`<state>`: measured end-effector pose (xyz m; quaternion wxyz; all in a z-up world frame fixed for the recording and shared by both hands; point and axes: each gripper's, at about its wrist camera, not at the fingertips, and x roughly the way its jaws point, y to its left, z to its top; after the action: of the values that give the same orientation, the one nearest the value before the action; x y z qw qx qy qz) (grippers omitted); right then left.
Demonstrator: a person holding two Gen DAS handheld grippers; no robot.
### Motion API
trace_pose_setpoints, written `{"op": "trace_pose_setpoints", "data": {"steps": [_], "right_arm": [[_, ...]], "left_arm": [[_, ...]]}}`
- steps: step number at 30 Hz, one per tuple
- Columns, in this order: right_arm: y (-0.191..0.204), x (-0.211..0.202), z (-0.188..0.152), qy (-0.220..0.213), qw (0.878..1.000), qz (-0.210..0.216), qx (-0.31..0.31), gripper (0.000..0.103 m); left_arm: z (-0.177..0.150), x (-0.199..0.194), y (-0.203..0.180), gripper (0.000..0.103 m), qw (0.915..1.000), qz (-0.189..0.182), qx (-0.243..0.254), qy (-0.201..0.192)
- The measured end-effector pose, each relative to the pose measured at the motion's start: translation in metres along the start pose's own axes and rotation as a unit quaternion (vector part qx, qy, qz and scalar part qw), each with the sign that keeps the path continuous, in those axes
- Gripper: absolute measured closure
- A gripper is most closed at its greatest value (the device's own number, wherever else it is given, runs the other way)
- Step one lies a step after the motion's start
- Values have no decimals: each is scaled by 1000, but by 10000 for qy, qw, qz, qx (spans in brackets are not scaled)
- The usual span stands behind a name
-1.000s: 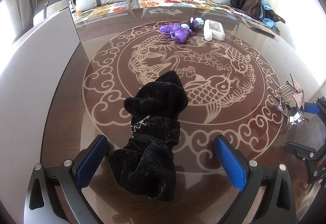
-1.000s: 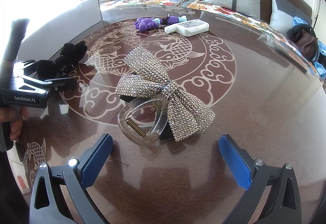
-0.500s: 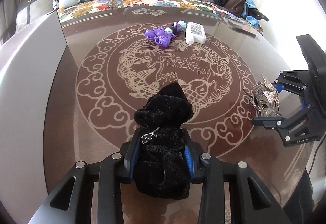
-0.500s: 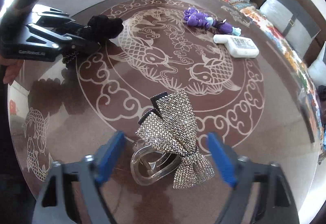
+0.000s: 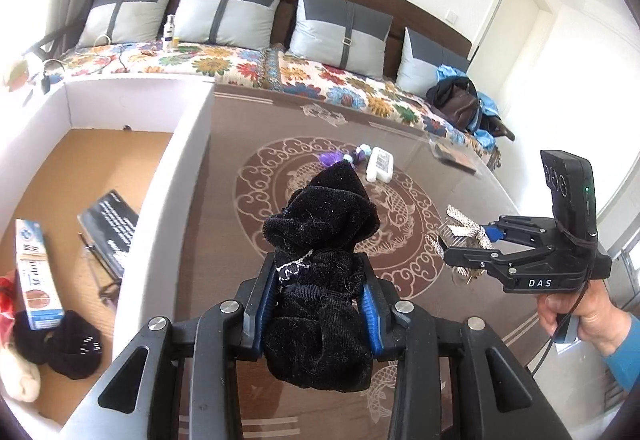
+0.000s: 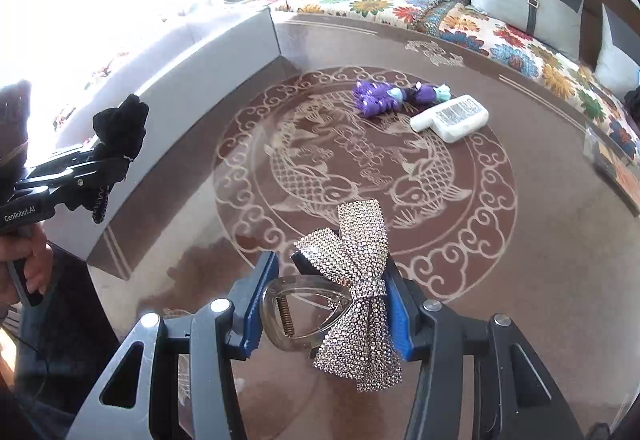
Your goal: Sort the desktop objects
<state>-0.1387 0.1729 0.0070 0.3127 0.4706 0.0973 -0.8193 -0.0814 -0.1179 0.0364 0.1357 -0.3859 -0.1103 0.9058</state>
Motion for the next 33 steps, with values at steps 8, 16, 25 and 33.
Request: {"op": "trace_pose_setpoints", "data": {"steps": [8,16,25,33], "right_arm": [[178,12,83,-644,9852,1468,-600,52],[313,106,104,230,9761,1931,-970,39],[243,74,81,-567,9864,1492,-384,4],[103,49,23,-489,9984,-272,-89,0]], "left_arm": [[4,-66,148,67,9883,1232,-899,-67],[-46,-69,237,58,9613,2050,-1672,768],[-43,-87,171,17,9651,2497,-785,-8],[-21,-61,87,17,9682,2490,120,-226]]}}
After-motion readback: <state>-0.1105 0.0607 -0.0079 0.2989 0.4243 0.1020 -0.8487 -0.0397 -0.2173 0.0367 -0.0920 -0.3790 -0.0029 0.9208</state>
